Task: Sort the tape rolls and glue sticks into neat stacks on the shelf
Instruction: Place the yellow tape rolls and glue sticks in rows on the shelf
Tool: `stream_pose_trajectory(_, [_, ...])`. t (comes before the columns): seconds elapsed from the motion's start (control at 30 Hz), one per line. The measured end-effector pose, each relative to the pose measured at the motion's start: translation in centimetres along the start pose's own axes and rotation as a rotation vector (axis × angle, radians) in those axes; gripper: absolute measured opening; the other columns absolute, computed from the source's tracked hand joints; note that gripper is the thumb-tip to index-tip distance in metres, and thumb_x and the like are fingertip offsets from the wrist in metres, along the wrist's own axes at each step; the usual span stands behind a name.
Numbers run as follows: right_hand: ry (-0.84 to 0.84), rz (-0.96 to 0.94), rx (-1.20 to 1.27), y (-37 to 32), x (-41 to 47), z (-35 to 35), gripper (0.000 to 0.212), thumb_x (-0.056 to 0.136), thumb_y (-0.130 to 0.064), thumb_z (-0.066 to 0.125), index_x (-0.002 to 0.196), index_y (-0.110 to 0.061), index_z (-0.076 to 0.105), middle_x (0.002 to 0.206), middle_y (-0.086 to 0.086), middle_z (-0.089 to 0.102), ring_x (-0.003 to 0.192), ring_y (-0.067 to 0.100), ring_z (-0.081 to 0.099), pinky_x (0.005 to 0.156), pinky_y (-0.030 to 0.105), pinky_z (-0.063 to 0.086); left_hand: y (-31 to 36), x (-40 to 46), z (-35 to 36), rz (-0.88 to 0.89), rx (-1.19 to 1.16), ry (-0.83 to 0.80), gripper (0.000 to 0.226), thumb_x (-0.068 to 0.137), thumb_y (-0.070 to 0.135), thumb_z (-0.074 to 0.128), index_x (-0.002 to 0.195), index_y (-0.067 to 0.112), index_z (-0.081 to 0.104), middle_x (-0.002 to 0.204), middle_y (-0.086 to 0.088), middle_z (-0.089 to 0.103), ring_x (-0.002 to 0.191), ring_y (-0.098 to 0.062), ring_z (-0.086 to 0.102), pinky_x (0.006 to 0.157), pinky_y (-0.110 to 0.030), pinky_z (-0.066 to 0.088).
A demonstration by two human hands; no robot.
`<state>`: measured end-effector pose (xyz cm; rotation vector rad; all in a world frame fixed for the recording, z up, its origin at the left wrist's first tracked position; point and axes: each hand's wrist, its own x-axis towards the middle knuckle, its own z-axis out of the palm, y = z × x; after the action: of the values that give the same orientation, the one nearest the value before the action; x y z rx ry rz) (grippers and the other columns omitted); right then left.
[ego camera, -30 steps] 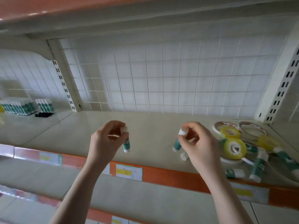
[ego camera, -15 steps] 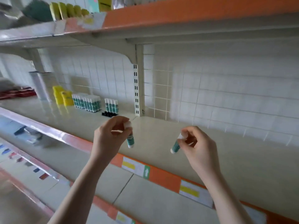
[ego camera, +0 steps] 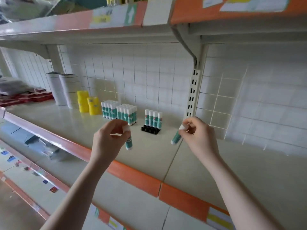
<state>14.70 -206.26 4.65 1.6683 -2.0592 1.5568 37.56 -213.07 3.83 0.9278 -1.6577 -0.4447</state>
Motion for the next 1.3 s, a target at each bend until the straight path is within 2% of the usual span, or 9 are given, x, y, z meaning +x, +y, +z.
stream_pose_trajectory(0.13, [-0.022, -0.029, -0.079, -0.1, 4.3, 4.8, 0.012, 0.076, -0.012, 0.068, 0.086, -0.017, 0.063, 0.073, -0.008, 0.058, 0.073, 0.019, 0.059, 0.066, 0.029, 0.041, -3.7, 3.3, 0.6, -0.006, 0.007, -0.004, 0.041, 0.074, -0.001, 0.070, 0.076, 0.037, 0.059, 0.070, 0.020, 0.065, 0.070, 0.010, 0.060, 0.063, -0.002, 0.043])
stream_pose_trajectory(0.37, [-0.086, -0.044, -0.112, -0.3, 10.1, 12.3, 0.013, 0.081, -0.012, 0.062, 0.094, -0.013, 0.064, 0.085, 0.001, 0.065, 0.080, 0.021, 0.060, 0.067, 0.028, 0.041, -9.4, 8.2, 1.7, -0.023, 0.018, -0.034, 0.044, 0.073, -0.001, 0.071, 0.075, 0.040, 0.058, 0.075, 0.021, 0.067, 0.071, 0.006, 0.062, 0.064, -0.005, 0.046])
stream_pose_trajectory(0.5, [-0.121, -0.021, -0.140, -0.3, 11.2, 15.7, 0.013, 0.083, -0.013, 0.059, 0.095, -0.015, 0.062, 0.088, -0.001, 0.066, 0.083, 0.022, 0.060, 0.065, 0.027, 0.038, -11.6, 10.0, 1.4, -0.038, 0.006, -0.047, 0.043, 0.073, -0.002, 0.071, 0.078, 0.039, 0.058, 0.081, 0.022, 0.066, 0.072, 0.004, 0.063, 0.064, -0.005, 0.046])
stream_pose_trajectory(0.57, [-0.129, 0.002, -0.173, -0.2, 11.4, 17.0, 0.014, 0.084, -0.012, 0.058, 0.097, -0.015, 0.062, 0.089, 0.000, 0.066, 0.083, 0.023, 0.060, 0.066, 0.029, 0.040, -12.5, 10.7, 1.2, -0.039, -0.008, -0.062, 0.043, 0.073, -0.002, 0.072, 0.079, 0.038, 0.059, 0.077, 0.016, 0.068, 0.072, 0.003, 0.063, 0.063, -0.005, 0.046])
stream_pose_trajectory(0.8, [-0.115, 0.111, -0.240, -0.5, 10.7, 18.7, 0.012, 0.083, -0.009, 0.056, 0.092, -0.012, 0.063, 0.080, 0.000, 0.063, 0.079, 0.024, 0.058, 0.062, 0.030, 0.035, -14.6, 12.5, 0.7, -0.008, -0.098, -0.170, 0.042, 0.073, -0.002, 0.073, 0.082, 0.036, 0.060, 0.080, 0.014, 0.067, 0.070, 0.004, 0.063, 0.063, -0.005, 0.046])
stream_pose_trajectory(0.93, [-0.078, 0.143, -0.266, -0.8, 10.7, 19.4, 0.013, 0.083, -0.009, 0.056, 0.093, -0.008, 0.064, 0.087, 0.006, 0.068, 0.083, 0.027, 0.059, 0.067, 0.030, 0.038, -15.5, 13.4, 0.3, -0.012, -0.148, -0.215, 0.039, 0.073, 0.000, 0.073, 0.082, 0.036, 0.061, 0.076, 0.014, 0.069, 0.069, 0.000, 0.064, 0.065, -0.008, 0.048])
stream_pose_trajectory(1.03, [-0.068, 0.149, -0.293, -1.0, 10.7, 19.7, 0.016, 0.083, -0.009, 0.056, 0.096, -0.006, 0.065, 0.093, 0.012, 0.068, 0.087, 0.030, 0.060, 0.073, 0.036, 0.046, -15.9, 13.8, 0.1, -0.016, -0.184, -0.230, 0.040, 0.073, -0.001, 0.073, 0.082, 0.036, 0.061, 0.079, 0.016, 0.069, 0.070, -0.001, 0.064, 0.064, -0.008, 0.048])
stream_pose_trajectory(1.17, [-0.054, 0.177, -0.313, -1.0, 10.8, 20.1, 0.018, 0.086, -0.011, 0.057, 0.100, -0.009, 0.067, 0.097, 0.010, 0.068, 0.090, 0.030, 0.059, 0.075, 0.037, 0.046, -16.3, 13.8, 0.0, -0.024, -0.217, -0.264, 0.042, 0.073, -0.003, 0.072, 0.083, 0.036, 0.060, 0.078, 0.013, 0.068, 0.070, 0.000, 0.063, 0.062, -0.006, 0.046])
stream_pose_trajectory(1.3, [-0.015, 0.182, -0.309, -0.8, 10.7, 20.6, 0.016, 0.086, -0.011, 0.058, 0.099, -0.008, 0.068, 0.097, 0.010, 0.068, 0.090, 0.030, 0.059, 0.075, 0.037, 0.046, -16.6, 13.9, -0.2, -0.015, -0.221, -0.288, 0.041, 0.074, -0.003, 0.071, 0.083, 0.036, 0.060, 0.084, 0.021, 0.066, 0.070, 0.002, 0.063, 0.062, -0.005, 0.045])
